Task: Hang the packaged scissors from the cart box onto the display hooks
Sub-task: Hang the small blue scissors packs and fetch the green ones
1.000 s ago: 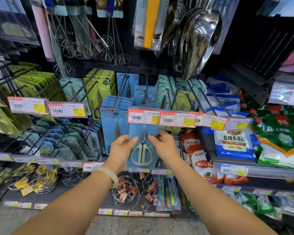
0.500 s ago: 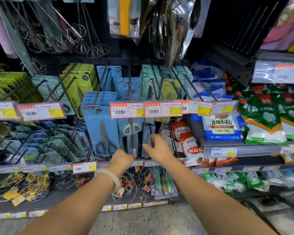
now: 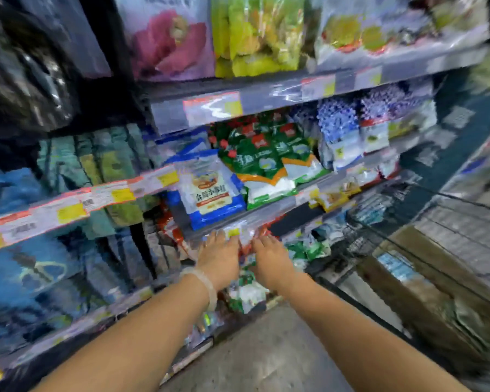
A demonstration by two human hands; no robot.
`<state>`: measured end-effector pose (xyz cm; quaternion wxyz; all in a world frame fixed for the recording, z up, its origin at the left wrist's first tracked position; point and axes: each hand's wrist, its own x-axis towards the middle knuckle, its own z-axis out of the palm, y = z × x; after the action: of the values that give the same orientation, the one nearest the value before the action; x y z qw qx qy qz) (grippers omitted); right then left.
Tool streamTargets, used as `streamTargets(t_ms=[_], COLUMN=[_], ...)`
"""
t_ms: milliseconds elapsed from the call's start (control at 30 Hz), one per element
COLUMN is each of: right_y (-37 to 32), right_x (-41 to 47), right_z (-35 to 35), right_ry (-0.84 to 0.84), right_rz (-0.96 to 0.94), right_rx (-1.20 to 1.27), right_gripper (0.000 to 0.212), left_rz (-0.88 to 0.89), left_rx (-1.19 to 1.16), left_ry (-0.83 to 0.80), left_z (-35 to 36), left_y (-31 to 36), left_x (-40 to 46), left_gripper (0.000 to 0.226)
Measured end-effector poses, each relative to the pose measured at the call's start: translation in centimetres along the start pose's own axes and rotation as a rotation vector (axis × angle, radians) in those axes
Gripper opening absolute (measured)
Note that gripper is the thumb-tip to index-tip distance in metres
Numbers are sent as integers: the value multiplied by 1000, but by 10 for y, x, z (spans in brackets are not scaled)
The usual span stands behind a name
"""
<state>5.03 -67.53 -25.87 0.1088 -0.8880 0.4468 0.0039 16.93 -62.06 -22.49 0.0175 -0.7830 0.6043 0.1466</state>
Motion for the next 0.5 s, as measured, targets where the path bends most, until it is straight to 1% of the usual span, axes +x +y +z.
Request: streamTargets(t_ms=[67,133,267,367,500], right_y=[58,112,206,262,319], right_x=[-15,-35,-79,-113,-145], right_z=[-14,-26,-44,-55,-66], right_ry=[-1,-13,-14,-27,-34], right_rz=[110,191,393,517,651], right_rx=[-35,-69,-32,4,68], right_gripper=[59,62,60,61,60], left_rz=[95,188,326,428,515], left_rx=[23,54,107,154,184], left_ry=[11,-10,-60,-82,-143], left_z=[1,5,16,20,22], left_y=[55,111,209,269,332], left_x=[19,34,50,55,66], left_gripper=[63,64,67,67,65])
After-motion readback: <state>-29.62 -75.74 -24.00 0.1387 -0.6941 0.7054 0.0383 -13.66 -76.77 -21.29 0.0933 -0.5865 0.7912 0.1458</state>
